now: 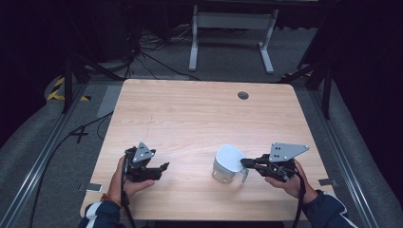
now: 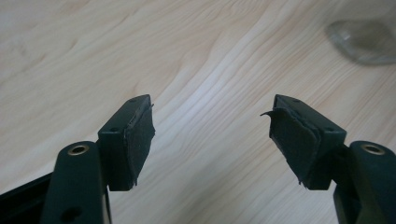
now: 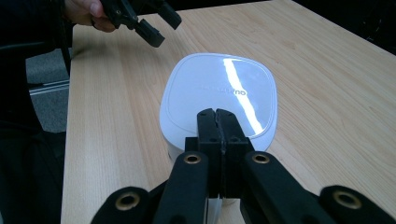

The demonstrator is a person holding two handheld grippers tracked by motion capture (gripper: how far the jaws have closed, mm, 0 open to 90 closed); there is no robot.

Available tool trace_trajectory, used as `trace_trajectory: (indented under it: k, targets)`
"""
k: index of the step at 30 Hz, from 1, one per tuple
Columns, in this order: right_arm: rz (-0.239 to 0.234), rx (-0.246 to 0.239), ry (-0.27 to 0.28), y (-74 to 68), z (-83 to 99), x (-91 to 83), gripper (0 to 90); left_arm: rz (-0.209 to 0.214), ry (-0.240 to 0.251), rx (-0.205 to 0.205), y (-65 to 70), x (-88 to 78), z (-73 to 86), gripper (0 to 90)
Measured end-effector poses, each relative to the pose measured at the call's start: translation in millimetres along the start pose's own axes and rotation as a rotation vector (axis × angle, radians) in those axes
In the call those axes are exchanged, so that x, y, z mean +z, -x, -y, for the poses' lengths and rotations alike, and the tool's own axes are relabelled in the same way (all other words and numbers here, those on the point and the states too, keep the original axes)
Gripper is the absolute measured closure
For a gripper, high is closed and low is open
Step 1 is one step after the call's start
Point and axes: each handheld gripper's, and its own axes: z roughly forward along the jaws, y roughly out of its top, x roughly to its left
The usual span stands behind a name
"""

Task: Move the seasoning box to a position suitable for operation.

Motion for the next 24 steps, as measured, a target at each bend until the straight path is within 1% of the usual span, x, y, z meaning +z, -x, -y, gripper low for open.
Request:
trace_trajectory:
  k: [1,2,3,4,5,6,7,8,9,10,11,12,14,15,16,17,18,19,20,22,24]
  targets:
    - [-0.001,-0.001,0.000,0.1,0.2,-0.2,90.0,0.015,0.010,0.012,5.9,2.8,-9.1,32.2]
    - [-0.002,-0.001,-0.003,0.2,0.3,-0.6,90.0,0.032,0.021,0.010,11.1,6.0,-16.0,34.1]
    - [-0.002,-0.003,-0.004,0.2,0.6,-0.9,90.0,0.038,0.023,0.030,14.0,8.2,-21.5,35.1]
    - [-0.002,-0.005,-0.003,0.4,0.8,-1.1,90.0,0.049,0.032,0.053,20.9,12.6,-31.0,35.1]
    - [-0.003,0.001,-0.002,0.1,1.3,-1.3,90.0,0.068,0.038,0.068,24.6,15.8,-36.5,39.4]
    - [-0.003,-0.004,-0.004,0.1,1.3,-1.7,90.0,0.085,0.043,0.079,29.4,19.4,-43.0,44.9]
    - [-0.003,-0.006,-0.004,-0.1,1.8,-2.1,90.0,0.094,0.044,0.086,31.6,21.4,-46.7,46.4]
    - [-0.004,-0.006,-0.003,-0.1,2.2,-2.2,90.0,0.094,0.044,0.086,31.6,21.4,-46.7,48.7]
    - [-0.008,-0.001,-0.005,0.1,2.6,-2.7,90.0,0.114,0.055,0.106,37.0,25.6,-55.9,52.9]
    - [-0.008,-0.001,-0.006,0.2,2.7,-2.8,90.0,0.126,0.062,0.109,39.9,27.4,-59.7,55.5]
    - [-0.008,-0.001,-0.006,0.2,2.7,-2.8,90.0,0.126,0.062,0.109,39.9,27.4,-59.7,58.2]
    - [-0.004,-0.005,-0.008,0.3,2.6,-2.9,90.0,0.144,0.072,0.118,43.0,29.7,-64.0,58.2]
    - [-0.004,-0.006,-0.008,0.5,2.6,-2.7,90.0,0.154,0.077,0.127,48.8,33.6,-70.4,66.4]
    - [-0.003,-0.008,-0.007,0.4,2.6,-2.5,90.0,0.166,0.075,0.142,51.2,35.3,-72.6,71.1]
    - [-0.003,-0.008,-0.009,0.1,2.4,-2.7,90.0,0.174,0.067,0.167,55.2,37.8,-74.8,74.1]
    - [-0.003,-0.009,-0.009,0.0,2.3,-2.7,90.0,0.178,0.064,0.176,58.0,39.5,-76.0,76.5]
    - [-0.004,-0.010,-0.009,0.0,2.3,-2.7,90.0,0.180,0.056,0.197,61.7,41.3,-77.9,78.7]
    - [-0.005,-0.009,-0.009,0.1,2.3,-2.6,90.0,0.189,0.056,0.203,64.2,42.4,-79.0,81.4]
    - [-0.006,-0.009,-0.008,0.2,2.4,-2.5,90.0,0.200,0.048,0.229,68.3,43.7,-81.8,83.1]
    - [-0.007,-0.011,-0.009,0.3,2.2,-2.5,90.0,0.206,0.041,0.255,73.8,45.5,-85.3,85.8]
    - [-0.007,-0.011,-0.007,0.4,2.3,-2.3,90.0,0.218,0.046,0.258,78.1,46.7,-88.2,86.3]
